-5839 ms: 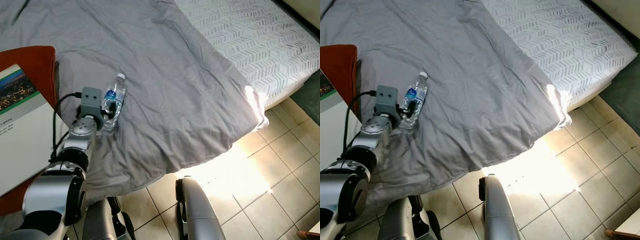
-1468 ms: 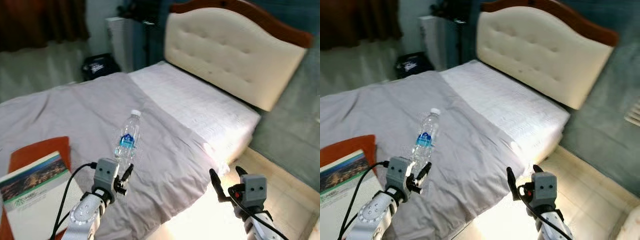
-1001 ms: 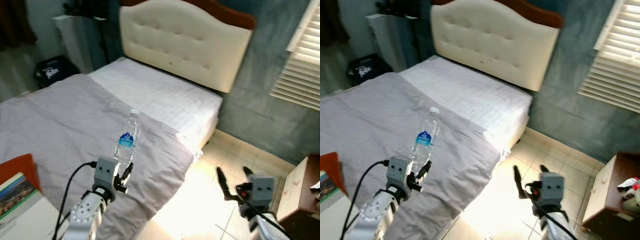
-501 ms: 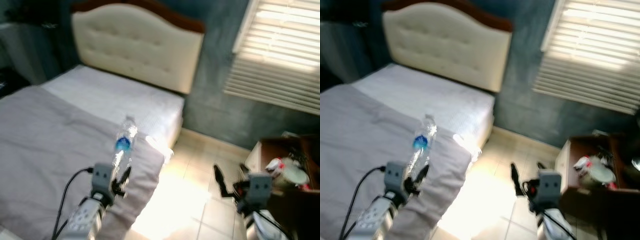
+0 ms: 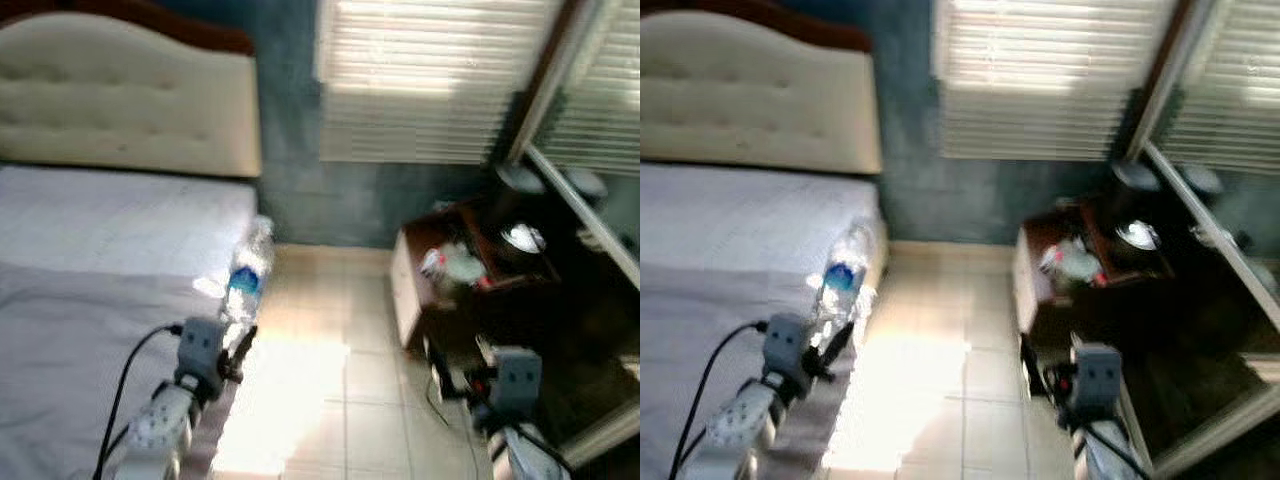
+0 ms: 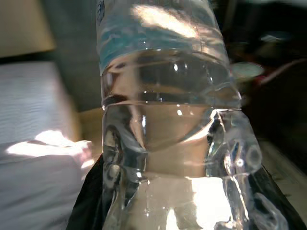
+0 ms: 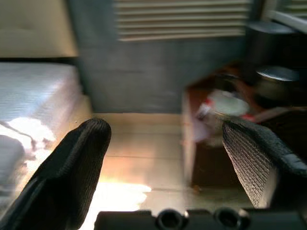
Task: Clean up the room
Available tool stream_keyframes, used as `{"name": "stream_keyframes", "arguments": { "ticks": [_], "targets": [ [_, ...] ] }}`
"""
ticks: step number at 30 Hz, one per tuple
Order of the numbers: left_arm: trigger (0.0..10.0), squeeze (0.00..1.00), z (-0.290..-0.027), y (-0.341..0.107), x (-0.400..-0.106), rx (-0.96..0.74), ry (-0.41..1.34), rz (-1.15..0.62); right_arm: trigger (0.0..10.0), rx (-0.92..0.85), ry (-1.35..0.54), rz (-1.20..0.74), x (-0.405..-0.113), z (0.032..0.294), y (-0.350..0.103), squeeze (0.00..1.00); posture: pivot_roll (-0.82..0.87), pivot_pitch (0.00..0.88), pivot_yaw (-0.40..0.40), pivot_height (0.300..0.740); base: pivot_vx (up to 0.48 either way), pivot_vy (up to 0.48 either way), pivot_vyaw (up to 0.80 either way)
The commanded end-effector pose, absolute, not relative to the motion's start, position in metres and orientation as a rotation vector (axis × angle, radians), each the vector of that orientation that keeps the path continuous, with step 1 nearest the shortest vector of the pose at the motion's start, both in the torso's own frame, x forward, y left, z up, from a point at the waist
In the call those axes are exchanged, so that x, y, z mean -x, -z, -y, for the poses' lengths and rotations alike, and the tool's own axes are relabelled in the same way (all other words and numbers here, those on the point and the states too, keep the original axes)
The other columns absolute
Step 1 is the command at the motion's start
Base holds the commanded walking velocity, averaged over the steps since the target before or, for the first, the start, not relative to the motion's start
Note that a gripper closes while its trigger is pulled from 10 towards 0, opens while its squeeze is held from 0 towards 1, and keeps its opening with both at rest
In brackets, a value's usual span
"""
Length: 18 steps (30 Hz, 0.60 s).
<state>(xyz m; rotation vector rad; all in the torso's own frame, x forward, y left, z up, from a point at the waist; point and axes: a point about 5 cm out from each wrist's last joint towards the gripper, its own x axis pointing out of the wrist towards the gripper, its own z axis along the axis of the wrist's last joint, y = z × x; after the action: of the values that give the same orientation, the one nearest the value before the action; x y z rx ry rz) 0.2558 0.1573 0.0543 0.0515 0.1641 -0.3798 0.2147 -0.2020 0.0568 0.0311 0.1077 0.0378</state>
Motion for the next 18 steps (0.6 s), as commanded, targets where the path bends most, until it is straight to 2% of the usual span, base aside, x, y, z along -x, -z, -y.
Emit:
{"name": "stream_keyframes", "arguments": {
  "ticks": [1, 7, 11, 18],
  "targets": [
    [10.0, 0.0, -0.156, -0.062, -0.26, -0.071, 0.406, -0.118, 10.0, -0.035, -0.04, -0.097, -0.219, 0.199, -0.059, 0.0, -0.01, 0.0, -0.015, 0.74, 0.0, 0.0, -0.8],
    [10.0, 0.0, -0.154, -0.061, -0.263, -0.086, 0.423, -0.113, 10.0, -0.034, -0.038, -0.091, -0.221, 0.199, -0.06, 0.0, -0.01, 0.0, -0.01, 0.74, 0.0, 0.0, -0.8],
    [10.0, 0.0, -0.162, -0.056, -0.264, 0.008, 0.324, -0.137, 10.0, -0.037, -0.038, -0.092, -0.22, 0.197, -0.059, 0.0, -0.01, 0.0, -0.008, 0.74, 0.0, 0.0, -0.8],
    [10.0, 0.0, -0.151, -0.055, -0.259, -0.018, 0.378, -0.129, 10.0, -0.037, -0.046, -0.094, -0.222, 0.196, -0.058, 0.0, -0.01, 0.0, -0.011, 0.74, 0.0, 0.0, -0.8]
  ]
}}
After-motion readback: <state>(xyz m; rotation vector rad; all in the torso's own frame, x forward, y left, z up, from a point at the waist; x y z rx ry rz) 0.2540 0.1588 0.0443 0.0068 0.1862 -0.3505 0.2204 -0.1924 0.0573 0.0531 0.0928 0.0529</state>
